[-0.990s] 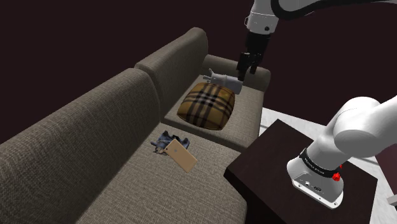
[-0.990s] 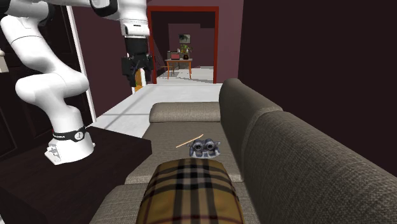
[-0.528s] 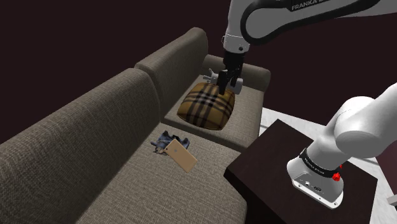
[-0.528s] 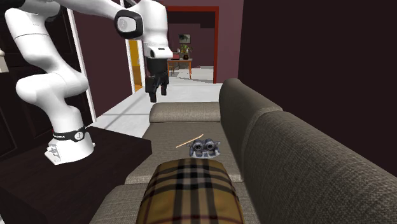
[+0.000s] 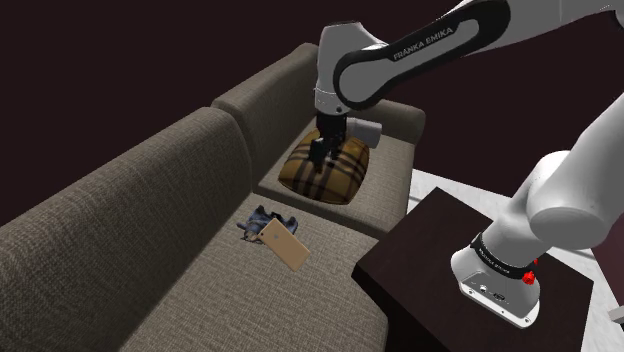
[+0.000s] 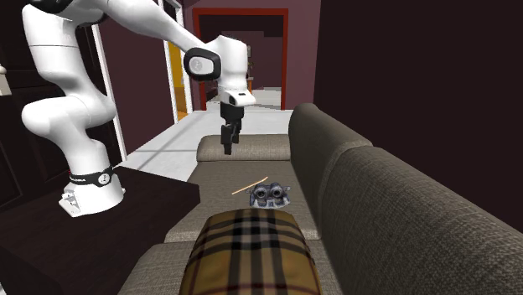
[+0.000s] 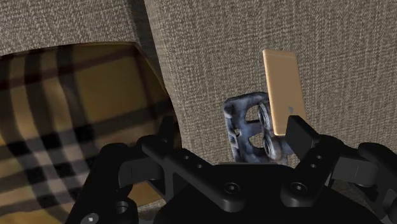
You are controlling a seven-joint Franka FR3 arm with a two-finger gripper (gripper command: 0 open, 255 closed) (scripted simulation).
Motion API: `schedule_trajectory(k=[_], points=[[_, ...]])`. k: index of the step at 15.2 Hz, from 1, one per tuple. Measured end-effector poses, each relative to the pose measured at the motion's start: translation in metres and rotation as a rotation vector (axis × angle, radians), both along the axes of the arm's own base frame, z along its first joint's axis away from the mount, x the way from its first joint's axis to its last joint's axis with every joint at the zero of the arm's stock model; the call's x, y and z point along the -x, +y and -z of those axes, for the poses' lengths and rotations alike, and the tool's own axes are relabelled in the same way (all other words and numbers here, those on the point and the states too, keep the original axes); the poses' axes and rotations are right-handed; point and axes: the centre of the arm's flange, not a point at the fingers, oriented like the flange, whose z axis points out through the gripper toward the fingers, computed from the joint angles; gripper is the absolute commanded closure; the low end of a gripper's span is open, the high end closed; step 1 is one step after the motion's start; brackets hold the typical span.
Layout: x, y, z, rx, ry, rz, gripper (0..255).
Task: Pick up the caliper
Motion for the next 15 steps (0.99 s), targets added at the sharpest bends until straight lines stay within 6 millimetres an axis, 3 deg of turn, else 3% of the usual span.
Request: schedule_trajectory(k=[15], points=[[-0.069, 0.126, 0.139, -0.028, 0.037, -0.165, 0]])
